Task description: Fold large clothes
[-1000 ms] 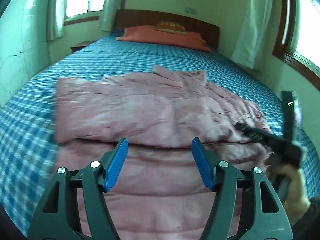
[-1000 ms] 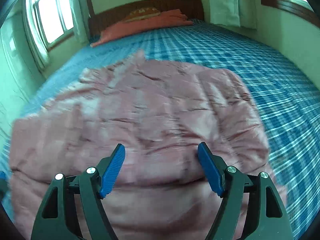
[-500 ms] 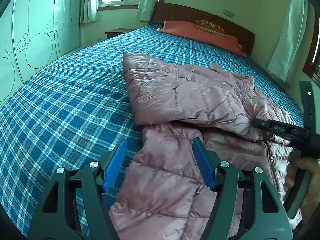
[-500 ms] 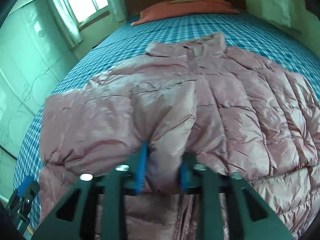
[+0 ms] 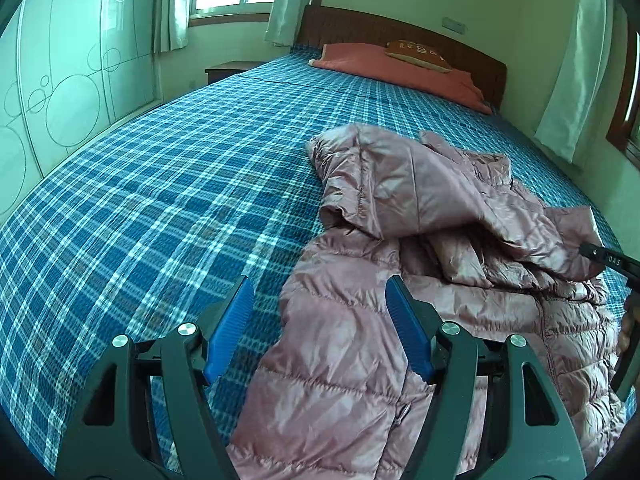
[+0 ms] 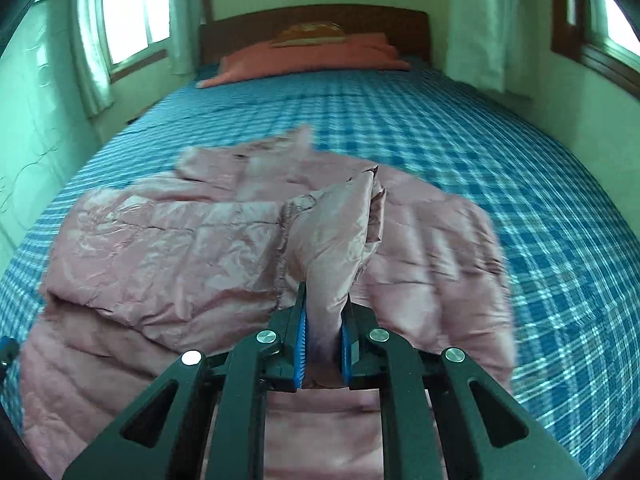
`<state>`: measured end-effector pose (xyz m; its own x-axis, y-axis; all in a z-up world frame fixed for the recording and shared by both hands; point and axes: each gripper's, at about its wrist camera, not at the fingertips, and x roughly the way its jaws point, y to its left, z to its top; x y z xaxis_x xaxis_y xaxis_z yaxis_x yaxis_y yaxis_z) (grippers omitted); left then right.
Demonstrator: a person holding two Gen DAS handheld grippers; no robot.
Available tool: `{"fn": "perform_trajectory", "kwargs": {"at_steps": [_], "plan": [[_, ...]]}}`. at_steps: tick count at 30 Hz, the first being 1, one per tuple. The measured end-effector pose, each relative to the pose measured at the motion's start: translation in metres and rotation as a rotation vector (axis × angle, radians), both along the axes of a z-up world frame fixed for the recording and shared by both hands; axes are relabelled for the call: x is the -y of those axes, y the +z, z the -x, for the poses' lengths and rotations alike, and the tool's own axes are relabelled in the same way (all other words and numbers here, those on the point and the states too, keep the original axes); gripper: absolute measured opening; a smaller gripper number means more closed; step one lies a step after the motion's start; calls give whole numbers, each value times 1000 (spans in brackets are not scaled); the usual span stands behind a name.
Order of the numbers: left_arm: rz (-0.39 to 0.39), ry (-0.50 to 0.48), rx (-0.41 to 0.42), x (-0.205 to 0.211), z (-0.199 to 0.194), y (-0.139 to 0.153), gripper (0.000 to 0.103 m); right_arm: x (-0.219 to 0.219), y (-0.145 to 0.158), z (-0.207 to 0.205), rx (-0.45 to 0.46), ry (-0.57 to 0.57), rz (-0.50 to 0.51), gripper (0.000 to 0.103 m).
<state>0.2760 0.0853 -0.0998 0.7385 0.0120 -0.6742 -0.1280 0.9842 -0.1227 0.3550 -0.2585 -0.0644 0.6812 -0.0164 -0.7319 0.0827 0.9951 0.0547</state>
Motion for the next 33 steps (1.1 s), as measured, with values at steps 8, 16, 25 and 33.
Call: {"fn": "perform_trajectory", "kwargs": {"at_steps": [8,16,25,33], "plan": [[-10,-21,-18,13,-33,3,68,30,3,11,30,-92,-40,46],[-23,30,-39,17,-99,-4,68,0,-17,-15,4,-13,-45,50],[-55,39,-140,14,-118,-21,69,-5,-20,-21,-25,-11,-39,50],[-84,30,-80,24,-143,-15,70,-8,-36,-68,-61,-22,-42,60]]}}
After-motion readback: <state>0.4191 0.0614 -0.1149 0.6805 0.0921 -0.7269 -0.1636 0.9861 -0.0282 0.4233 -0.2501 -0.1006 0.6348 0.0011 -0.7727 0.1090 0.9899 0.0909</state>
